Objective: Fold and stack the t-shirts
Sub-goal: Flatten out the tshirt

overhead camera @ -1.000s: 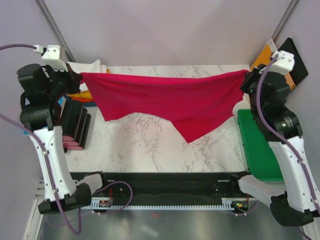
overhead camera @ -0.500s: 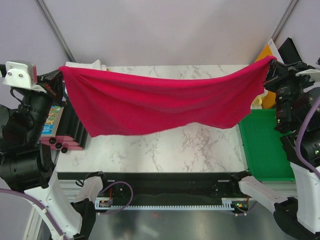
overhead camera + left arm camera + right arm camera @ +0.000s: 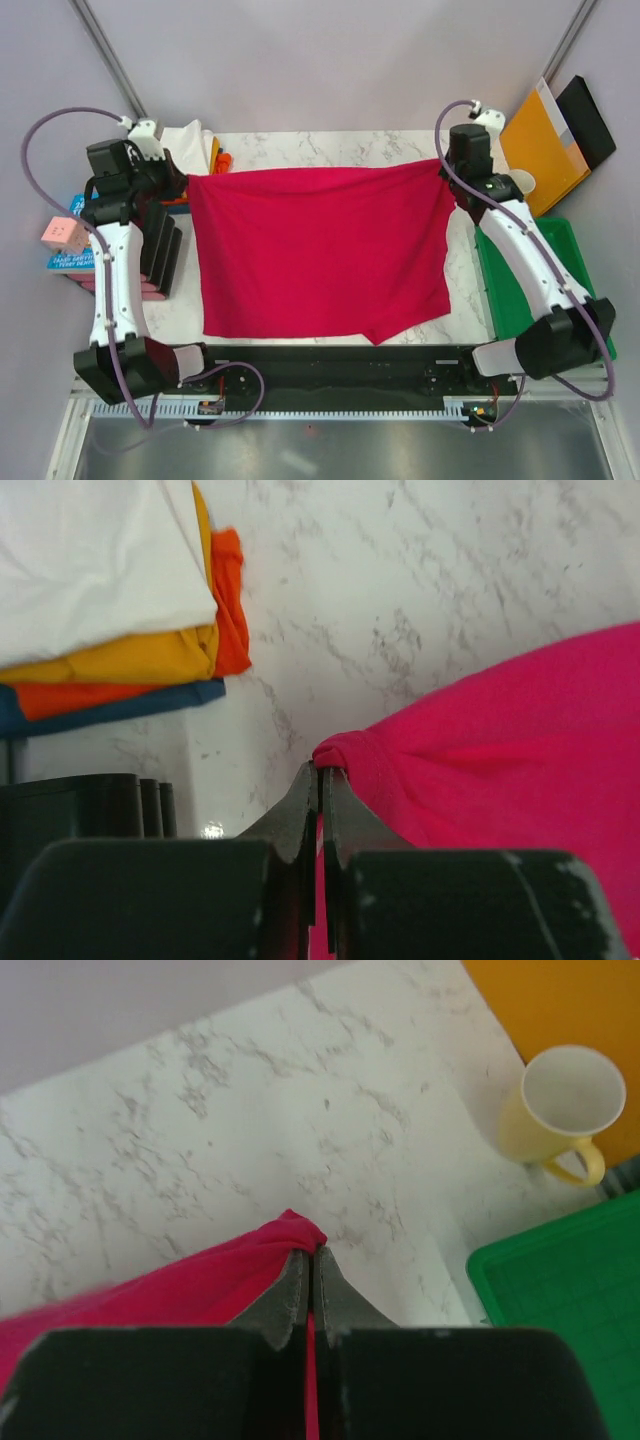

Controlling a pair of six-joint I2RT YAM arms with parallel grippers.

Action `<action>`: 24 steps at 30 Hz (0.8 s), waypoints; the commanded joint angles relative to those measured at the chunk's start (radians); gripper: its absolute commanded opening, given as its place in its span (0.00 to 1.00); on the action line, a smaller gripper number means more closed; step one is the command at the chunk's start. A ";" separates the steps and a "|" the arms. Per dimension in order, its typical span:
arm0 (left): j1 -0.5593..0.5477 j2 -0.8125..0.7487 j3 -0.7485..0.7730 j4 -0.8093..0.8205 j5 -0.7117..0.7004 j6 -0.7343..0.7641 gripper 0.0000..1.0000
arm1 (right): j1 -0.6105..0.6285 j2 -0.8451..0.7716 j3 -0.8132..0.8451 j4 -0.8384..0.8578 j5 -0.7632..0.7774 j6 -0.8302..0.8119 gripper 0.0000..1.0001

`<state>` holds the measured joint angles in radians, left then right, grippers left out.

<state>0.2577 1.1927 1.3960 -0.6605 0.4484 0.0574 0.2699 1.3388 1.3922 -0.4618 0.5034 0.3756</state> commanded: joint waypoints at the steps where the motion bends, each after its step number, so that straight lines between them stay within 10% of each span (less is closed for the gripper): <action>1: 0.003 0.114 -0.041 0.147 0.003 0.062 0.02 | -0.066 0.083 -0.039 0.101 -0.019 0.052 0.00; 20: -0.158 0.646 0.271 0.272 -0.180 0.056 0.02 | -0.103 0.695 0.376 0.123 -0.006 0.017 0.00; 23: -0.166 0.696 0.317 0.272 -0.217 0.058 0.14 | -0.107 0.750 0.419 0.126 -0.016 0.025 0.00; 24: -0.167 0.709 0.331 0.271 -0.223 0.058 0.39 | -0.109 0.770 0.438 0.126 -0.031 0.026 0.04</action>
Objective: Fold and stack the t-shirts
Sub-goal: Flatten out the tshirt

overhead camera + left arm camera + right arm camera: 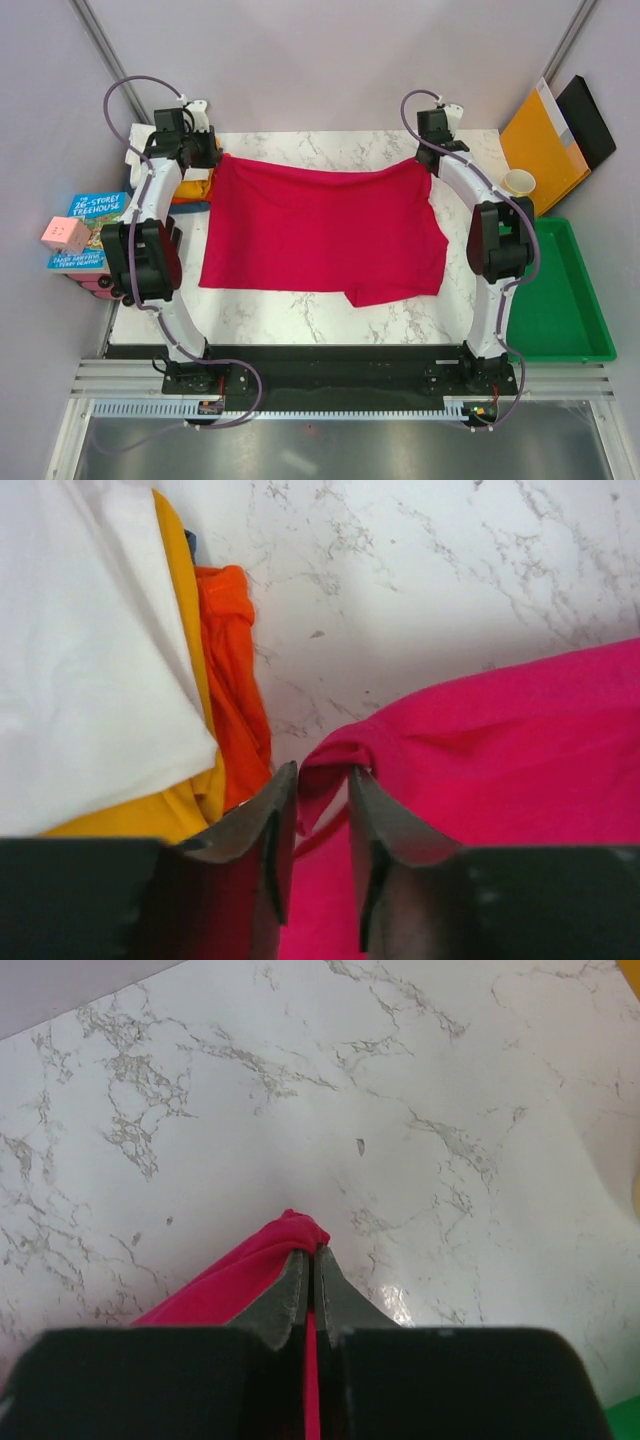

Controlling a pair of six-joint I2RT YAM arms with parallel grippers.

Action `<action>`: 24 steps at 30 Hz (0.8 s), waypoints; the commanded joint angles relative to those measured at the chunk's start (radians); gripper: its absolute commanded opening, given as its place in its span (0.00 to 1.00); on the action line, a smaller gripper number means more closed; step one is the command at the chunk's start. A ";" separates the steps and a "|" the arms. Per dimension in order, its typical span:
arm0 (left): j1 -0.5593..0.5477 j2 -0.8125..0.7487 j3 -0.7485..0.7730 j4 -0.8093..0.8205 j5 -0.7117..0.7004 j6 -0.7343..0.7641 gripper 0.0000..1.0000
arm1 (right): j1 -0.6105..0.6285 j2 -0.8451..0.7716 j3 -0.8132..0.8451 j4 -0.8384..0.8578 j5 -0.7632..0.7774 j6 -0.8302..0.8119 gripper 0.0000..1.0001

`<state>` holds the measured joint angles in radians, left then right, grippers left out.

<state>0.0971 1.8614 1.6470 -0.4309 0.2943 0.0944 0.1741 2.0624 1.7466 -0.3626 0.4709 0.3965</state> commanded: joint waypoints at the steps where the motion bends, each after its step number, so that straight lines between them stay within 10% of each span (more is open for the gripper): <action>1: -0.007 0.044 0.088 0.041 -0.082 0.019 0.54 | -0.013 0.057 0.093 0.027 -0.011 0.004 0.22; 5: -0.010 0.039 0.094 0.041 -0.127 0.011 0.99 | -0.013 0.058 0.097 0.030 -0.006 0.011 0.66; 9: -0.011 -0.008 0.071 0.035 -0.149 0.021 1.00 | -0.010 -0.010 0.067 0.031 0.011 0.013 0.84; 24: -0.010 -0.550 -0.509 -0.089 -0.020 0.177 0.94 | 0.222 -0.548 -0.568 0.024 0.011 0.125 0.78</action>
<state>0.0891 1.3964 1.2304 -0.4461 0.2333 0.1677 0.3592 1.6001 1.3079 -0.3050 0.4923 0.4454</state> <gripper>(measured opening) 0.942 0.788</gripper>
